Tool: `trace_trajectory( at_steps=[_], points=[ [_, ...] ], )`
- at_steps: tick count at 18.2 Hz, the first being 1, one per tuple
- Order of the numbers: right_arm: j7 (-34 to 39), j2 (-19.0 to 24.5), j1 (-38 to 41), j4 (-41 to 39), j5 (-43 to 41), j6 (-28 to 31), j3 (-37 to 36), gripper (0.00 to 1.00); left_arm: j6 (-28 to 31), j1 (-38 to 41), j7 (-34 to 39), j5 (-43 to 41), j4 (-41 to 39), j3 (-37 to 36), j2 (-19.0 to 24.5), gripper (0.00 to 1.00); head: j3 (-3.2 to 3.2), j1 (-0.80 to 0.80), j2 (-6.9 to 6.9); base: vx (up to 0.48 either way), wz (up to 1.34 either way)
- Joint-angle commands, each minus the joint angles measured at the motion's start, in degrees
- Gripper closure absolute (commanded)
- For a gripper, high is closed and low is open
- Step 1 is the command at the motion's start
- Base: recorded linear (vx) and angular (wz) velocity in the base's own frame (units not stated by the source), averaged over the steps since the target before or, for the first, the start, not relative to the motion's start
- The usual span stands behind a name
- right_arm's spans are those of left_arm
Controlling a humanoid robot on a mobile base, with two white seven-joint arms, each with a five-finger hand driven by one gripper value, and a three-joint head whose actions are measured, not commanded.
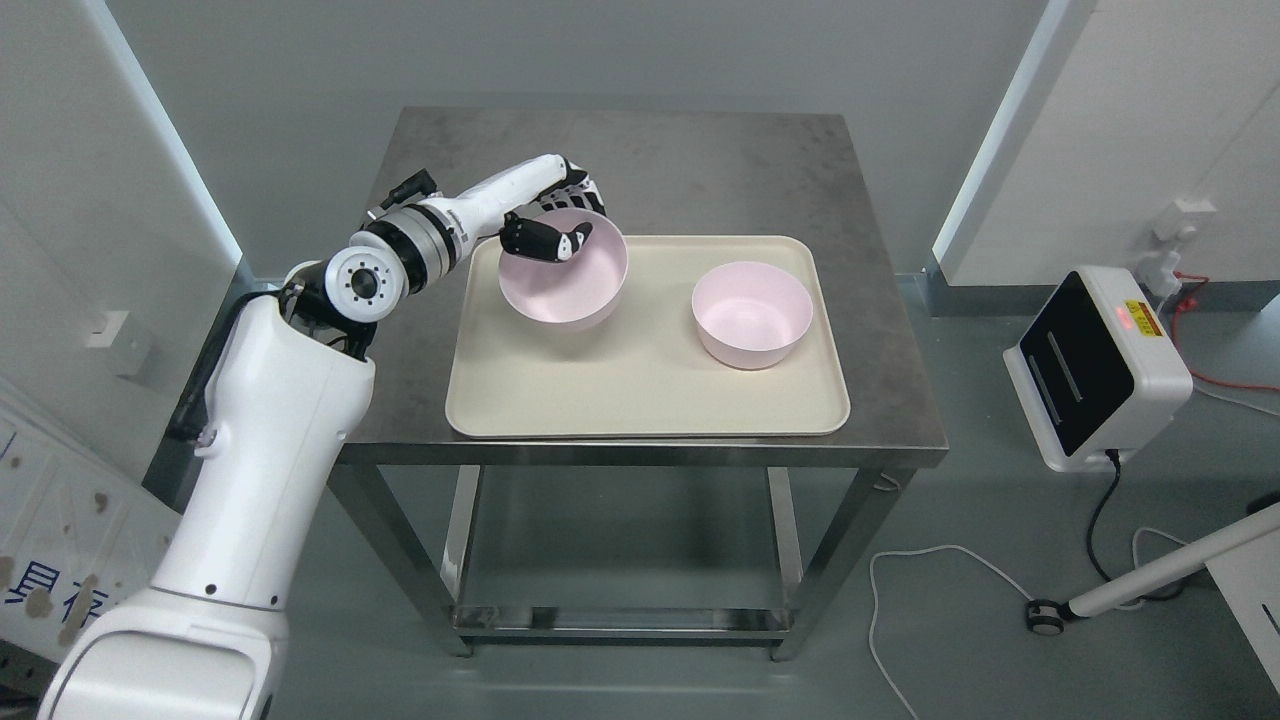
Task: Stack pink IKEA bowls on left shelf middle
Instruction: 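Grasp the pink bowl rim with the left hand and lift it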
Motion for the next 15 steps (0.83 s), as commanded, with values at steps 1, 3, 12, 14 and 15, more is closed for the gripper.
trace_trajectory(
  at_steps=[1, 3, 12, 14, 15],
  points=[
    [0.0, -1.0, 0.0, 0.0, 0.4, 0.0, -0.5, 0.00, 0.4, -6.1, -1.4, 0.8, -1.2, -12.7, -4.8, 0.99, 0.00, 0.00, 0.00, 0.000, 0.00],
    [0.0, -1.0, 0.0, 0.0, 0.4, 0.0, -0.5, 0.00, 0.7, -8.8, 0.5, 4.4, 0.8, -21.5, -4.8, 0.99, 0.00, 0.00, 0.00, 0.000, 0.00],
    [0.0, -1.0, 0.0, 0.0, 0.4, 0.0, -0.5, 0.00, 5.1, -14.2, 16.7, 20.2, 9.8, -41.2, -4.8, 0.97, 0.00, 0.00, 0.00, 0.000, 0.00],
    [0.0, -1.0, 0.0, 0.0, 0.4, 0.0, -0.5, 0.00, 5.1, -14.2, 16.9, 20.6, 12.1, -43.9, -4.8, 0.97, 0.00, 0.00, 0.00, 0.000, 0.00],
    [0.0, -1.0, 0.0, 0.0, 0.4, 0.0, -0.6, 0.00, 5.1, -14.2, 16.9, 20.6, 13.1, -43.9, -4.8, 0.96, 0.00, 0.00, 0.00, 0.000, 0.00]
  ],
)
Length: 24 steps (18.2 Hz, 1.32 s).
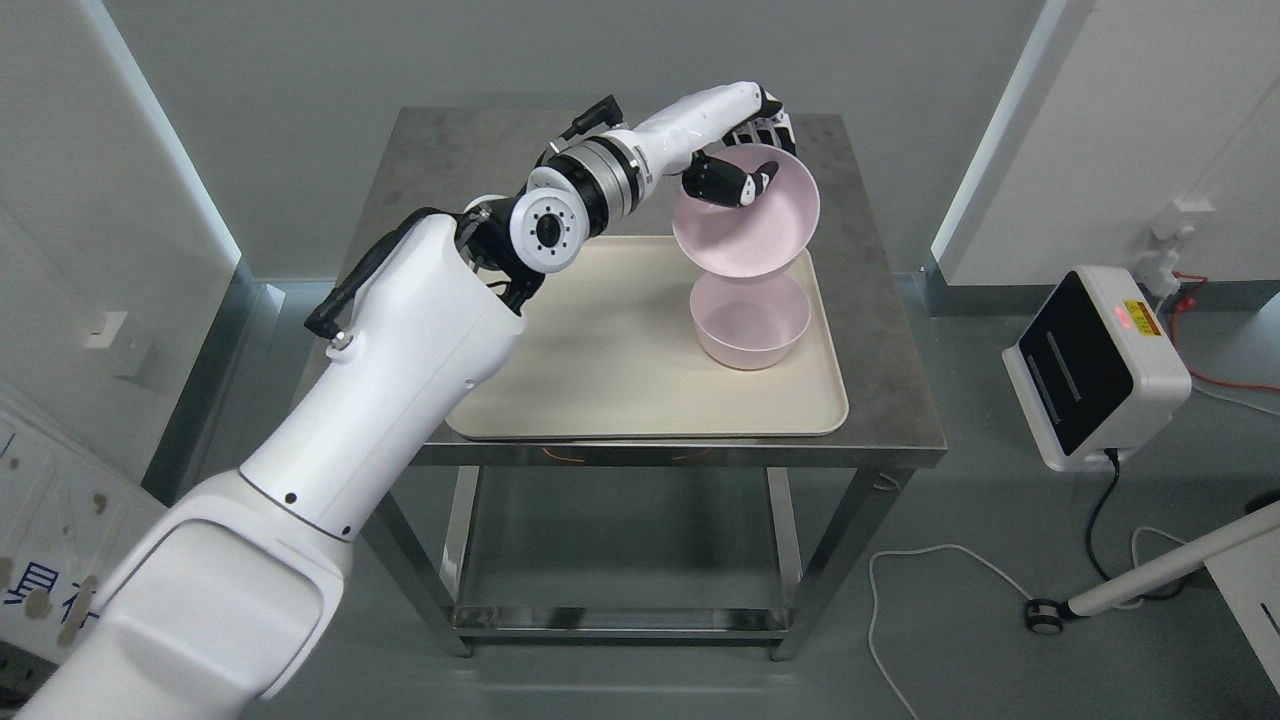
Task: Stack pink IKEA bowls on left shelf middle
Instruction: 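Lower the held bowl into the other pink bowl and release, then move the left hand to the rim of the stacked bowls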
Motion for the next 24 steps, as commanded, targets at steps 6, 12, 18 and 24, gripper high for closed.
trace_trajectory(
  at_steps=[6, 12, 18, 24],
  points=[
    [0.0, -1.0, 0.0, 0.0, 0.4, 0.0, -0.5, 0.00, 0.1, -1.4, 1.8, 3.7, 9.8, -13.8, -0.3, 0.95, 0.00, 0.00, 0.00, 0.000, 0.00],
    [0.0, -1.0, 0.0, 0.0, 0.4, 0.0, -0.5, 0.00, 0.1, -1.4, 4.8, 2.2, 11.1, -10.8, -0.3, 0.93, 0.00, 0.00, 0.00, 0.000, 0.00],
    [0.0, -1.0, 0.0, 0.0, 0.4, 0.0, -0.6, 0.00, 0.1, -1.1, 6.0, 1.4, 11.1, -9.6, -0.3, 0.59, 0.00, 0.00, 0.00, 0.000, 0.00],
    [0.0, -1.0, 0.0, 0.0, 0.4, 0.0, -0.5, 0.00, -0.7, 0.8, 5.5, 0.7, 8.6, 8.3, -0.3, 0.08, 0.00, 0.00, 0.00, 0.000, 0.00]
  ],
)
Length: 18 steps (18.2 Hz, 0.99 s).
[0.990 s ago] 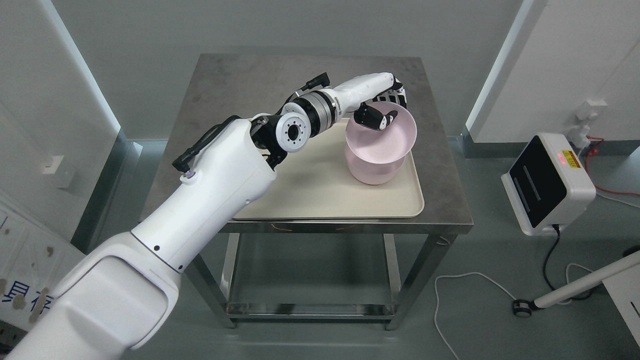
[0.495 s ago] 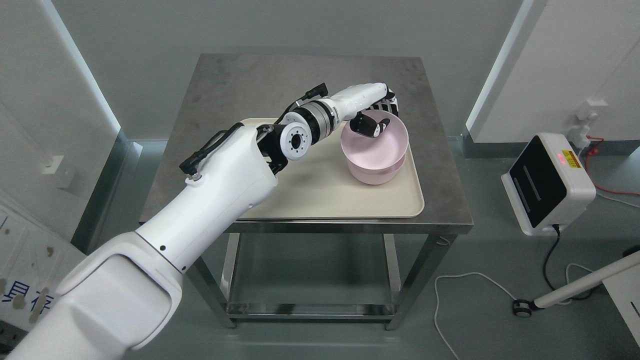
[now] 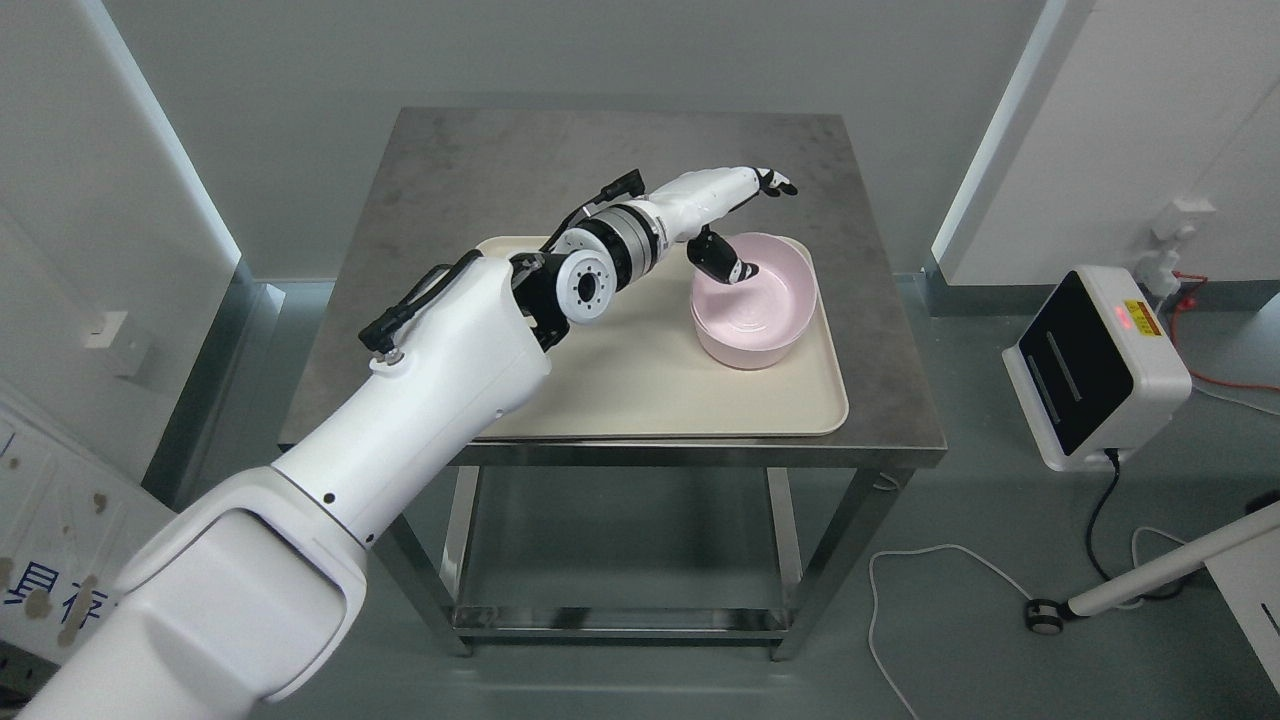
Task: Stack pink IKEA bowls on left shelf middle
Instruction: 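Move the left hand to the rim of the stacked bowls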
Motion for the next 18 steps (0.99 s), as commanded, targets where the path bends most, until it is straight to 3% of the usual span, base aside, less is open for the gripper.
trace_trajectory(
  at_steps=[1, 4, 7, 10, 14, 18],
  points=[
    [0.0, -1.0, 0.0, 0.0, 0.4, 0.0, -0.5, 0.00, -0.6, 1.8, 0.8, 2.0, -3.4, 21.8, 0.9, 0.01, 0.00, 0.00, 0.00, 0.000, 0.00],
    [0.0, -1.0, 0.0, 0.0, 0.4, 0.0, -0.5, 0.00, -0.9, 5.8, 0.2, 12.5, -15.5, 31.1, 0.9, 0.01, 0.00, 0.00, 0.00, 0.000, 0.00],
    [0.0, -1.0, 0.0, 0.0, 0.4, 0.0, -0.5, 0.00, -0.8, 16.0, -7.9, 16.4, -30.7, 26.4, 0.9, 0.00, 0.00, 0.00, 0.00, 0.000, 0.00],
    [0.0, -1.0, 0.0, 0.0, 0.4, 0.0, -0.5, 0.00, -0.6, 20.5, -12.5, 15.2, -34.5, 19.5, 0.9, 0.00, 0.00, 0.00, 0.00, 0.000, 0.00],
    [0.0, -1.0, 0.0, 0.0, 0.4, 0.0, -0.5, 0.00, -0.3, 20.8, -12.7, -0.3, -33.7, 12.7, 0.9, 0.03, 0.00, 0.00, 0.00, 0.000, 0.00],
    [0.0, -1.0, 0.0, 0.0, 0.4, 0.0, -0.5, 0.00, 1.0, 20.6, -16.7, -14.5, -30.3, 12.3, 0.9, 0.08, 0.00, 0.00, 0.00, 0.000, 0.00]
  ],
)
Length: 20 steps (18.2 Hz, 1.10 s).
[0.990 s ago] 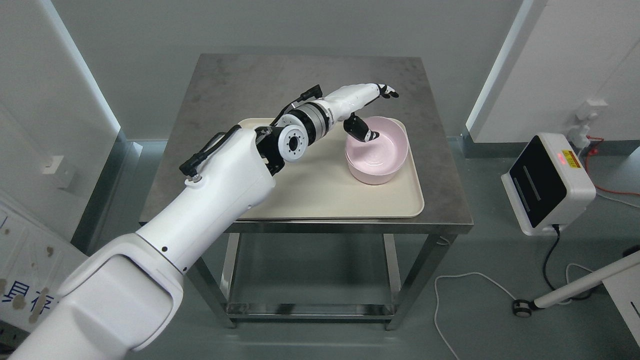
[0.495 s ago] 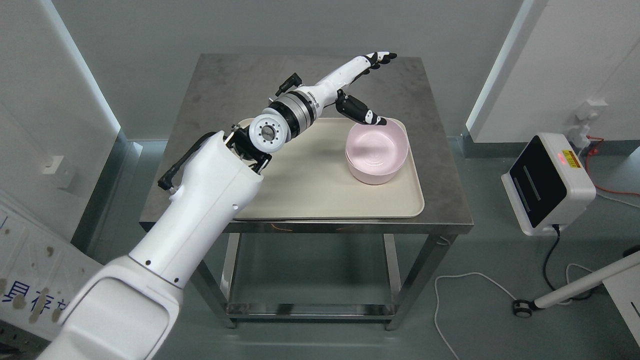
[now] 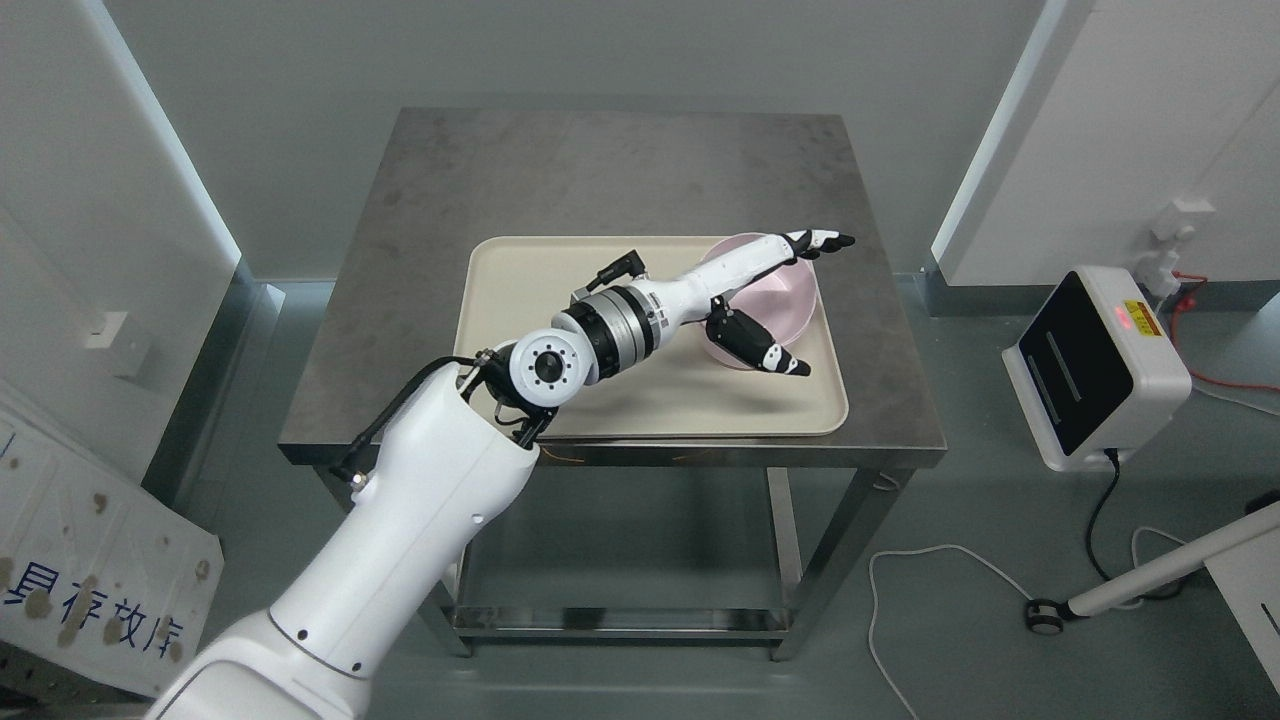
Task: Stack pink IKEA bowls on left shelf middle
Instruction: 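Move the left hand to the rim of the stacked bowls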
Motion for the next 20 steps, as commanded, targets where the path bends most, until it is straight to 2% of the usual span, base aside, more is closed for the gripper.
trace_trajectory(
  at_steps=[1, 3, 7, 12, 17, 20],
  points=[
    [0.0, -1.0, 0.0, 0.0, 0.4, 0.0, -0.5, 0.00, 1.1, 1.9, -3.7, -17.5, -6.2, -2.6, 1.0, 0.10, 0.00, 0.00, 0.00, 0.000, 0.00],
    [0.0, -1.0, 0.0, 0.0, 0.4, 0.0, -0.5, 0.00, 2.1, 1.5, -4.5, -21.6, -4.7, -2.5, 1.0, 0.13, 0.00, 0.00, 0.00, 0.000, 0.00],
    [0.0, -1.0, 0.0, 0.0, 0.4, 0.0, -0.5, 0.00, 4.4, -0.9, -4.8, -23.1, -2.1, -2.5, 1.0, 0.19, 0.00, 0.00, 0.00, 0.000, 0.00],
    [0.0, -1.0, 0.0, 0.0, 0.4, 0.0, -0.5, 0.00, 4.5, -0.7, -4.9, -27.3, -1.4, -2.6, 1.0, 0.22, 0.00, 0.00, 0.00, 0.000, 0.00],
    [0.0, -1.0, 0.0, 0.0, 0.4, 0.0, -0.5, 0.00, 4.5, -0.8, -4.9, -29.6, -1.4, -5.4, 1.0, 0.34, 0.00, 0.00, 0.00, 0.000, 0.01],
    [0.0, -1.0, 0.0, 0.0, 0.4, 0.0, -0.5, 0.00, 4.5, -0.9, -4.9, -30.2, -1.4, -6.7, 1.0, 0.45, 0.00, 0.00, 0.00, 0.000, 0.00]
  ],
)
